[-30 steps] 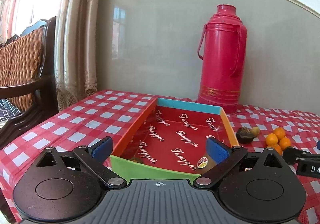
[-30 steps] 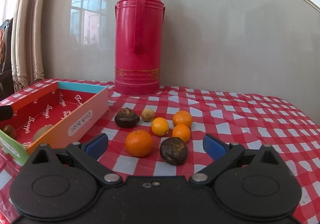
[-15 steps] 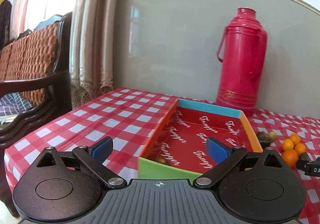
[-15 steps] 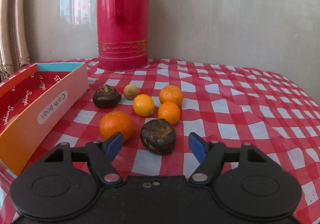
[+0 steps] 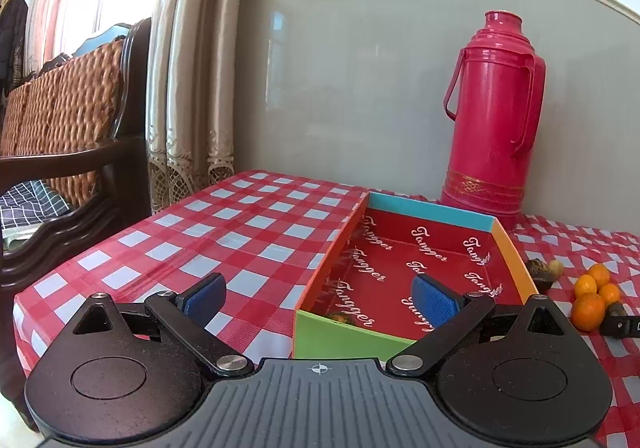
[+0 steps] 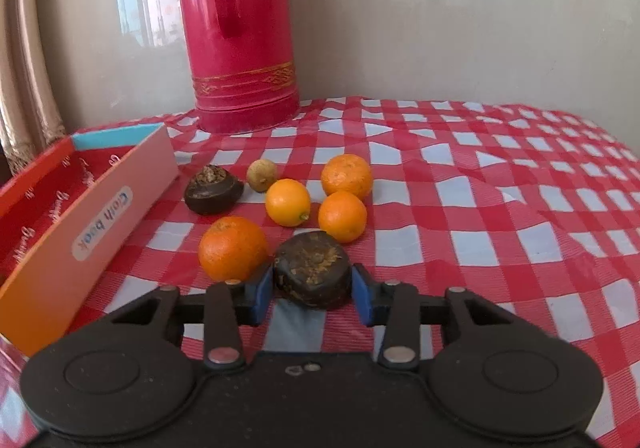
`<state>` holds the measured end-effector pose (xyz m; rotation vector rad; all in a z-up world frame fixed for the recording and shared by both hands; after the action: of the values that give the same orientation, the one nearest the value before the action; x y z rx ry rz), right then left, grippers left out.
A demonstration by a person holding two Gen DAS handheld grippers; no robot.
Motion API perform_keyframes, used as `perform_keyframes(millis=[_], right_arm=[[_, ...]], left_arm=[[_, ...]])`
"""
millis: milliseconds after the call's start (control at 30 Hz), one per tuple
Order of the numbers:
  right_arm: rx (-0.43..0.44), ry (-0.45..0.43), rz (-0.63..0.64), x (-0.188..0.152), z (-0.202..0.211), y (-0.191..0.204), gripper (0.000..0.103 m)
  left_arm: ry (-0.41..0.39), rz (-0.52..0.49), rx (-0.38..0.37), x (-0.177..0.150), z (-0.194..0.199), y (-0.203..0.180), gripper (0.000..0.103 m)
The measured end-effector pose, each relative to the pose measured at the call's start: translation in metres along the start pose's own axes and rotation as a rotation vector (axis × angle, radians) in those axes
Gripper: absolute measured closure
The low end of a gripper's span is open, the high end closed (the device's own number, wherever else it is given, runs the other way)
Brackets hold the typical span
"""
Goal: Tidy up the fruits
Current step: 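Grasp the dark brown round fruit with the right gripper, then carry the dark brown fruit into the box and open the right gripper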
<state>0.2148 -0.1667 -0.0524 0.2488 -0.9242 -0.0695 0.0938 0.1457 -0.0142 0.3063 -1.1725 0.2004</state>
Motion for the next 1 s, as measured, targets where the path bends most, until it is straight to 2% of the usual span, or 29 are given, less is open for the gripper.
perform_keyframes(millis=[133,300,633,1000], right_arm=[[0.006,-0.056,0.012,0.004,0.012,0.007,0.071],[0.056,-0.085,-0.004,0.006,0.02,0.023,0.071],[0.268,-0.211,0.078,-0.002,0.045,0.106,0.071],[0.35,-0.169,0.151,-0.023,0.036,0.165,0.071]], left_arm=[[-0.002,-0.004,-0.002,0.0,0.001,-0.001,0.005],[-0.009,-0.013,0.012,-0.001,0.005,0.003,0.005],[-0.008,-0.001,0.074,-0.008,0.006,0.032,0.004],[0.018,0.019,0.144,-0.022,0.005,0.076,0.004]])
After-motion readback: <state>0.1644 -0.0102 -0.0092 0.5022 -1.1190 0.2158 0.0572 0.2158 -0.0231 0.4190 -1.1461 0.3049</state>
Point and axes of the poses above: each gripper's, at about its wrist camera, not at the fingertips, and z roughly against the way its jaws point, y to its left, x to its top, the point moved 4 cm from there along -z, roughly the way its jaws point, and after that the axes turned 11 degrees about -z, right-handed, at the moved point
